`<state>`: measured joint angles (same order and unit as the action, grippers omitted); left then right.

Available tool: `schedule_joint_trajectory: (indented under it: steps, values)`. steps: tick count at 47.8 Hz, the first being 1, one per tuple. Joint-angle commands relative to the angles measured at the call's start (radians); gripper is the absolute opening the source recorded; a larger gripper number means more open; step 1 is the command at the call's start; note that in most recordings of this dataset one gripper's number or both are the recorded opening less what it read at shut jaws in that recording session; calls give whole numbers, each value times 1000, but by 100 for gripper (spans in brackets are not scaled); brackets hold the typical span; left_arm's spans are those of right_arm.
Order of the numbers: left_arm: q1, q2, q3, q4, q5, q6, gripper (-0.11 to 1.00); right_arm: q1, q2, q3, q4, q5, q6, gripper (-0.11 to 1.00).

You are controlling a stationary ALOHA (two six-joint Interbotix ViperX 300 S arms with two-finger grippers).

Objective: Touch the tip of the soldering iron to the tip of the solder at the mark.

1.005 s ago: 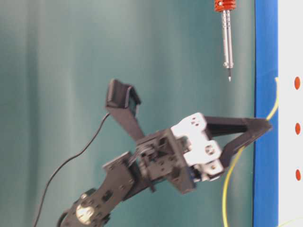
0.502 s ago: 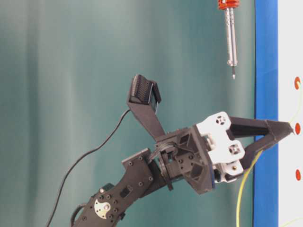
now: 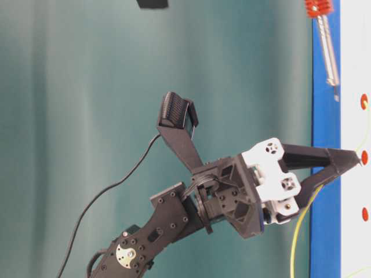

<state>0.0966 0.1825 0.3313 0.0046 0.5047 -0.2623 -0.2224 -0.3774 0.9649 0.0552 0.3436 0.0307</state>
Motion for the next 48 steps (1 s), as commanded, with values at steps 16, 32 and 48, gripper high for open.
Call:
schedule_joint_trajectory:
  steps: [16,32,48]
  values:
    - [0,-20,-8,0,-2,2,3,-17,69,-43,-2,-5,2,6]
    - [-2,-20,-6,0,-2,3,3,-23,69,-41,-2,-5,2,6]
    - [8,-17,-17,0,-2,8,3,-23,83,-46,-2,-3,2,6]
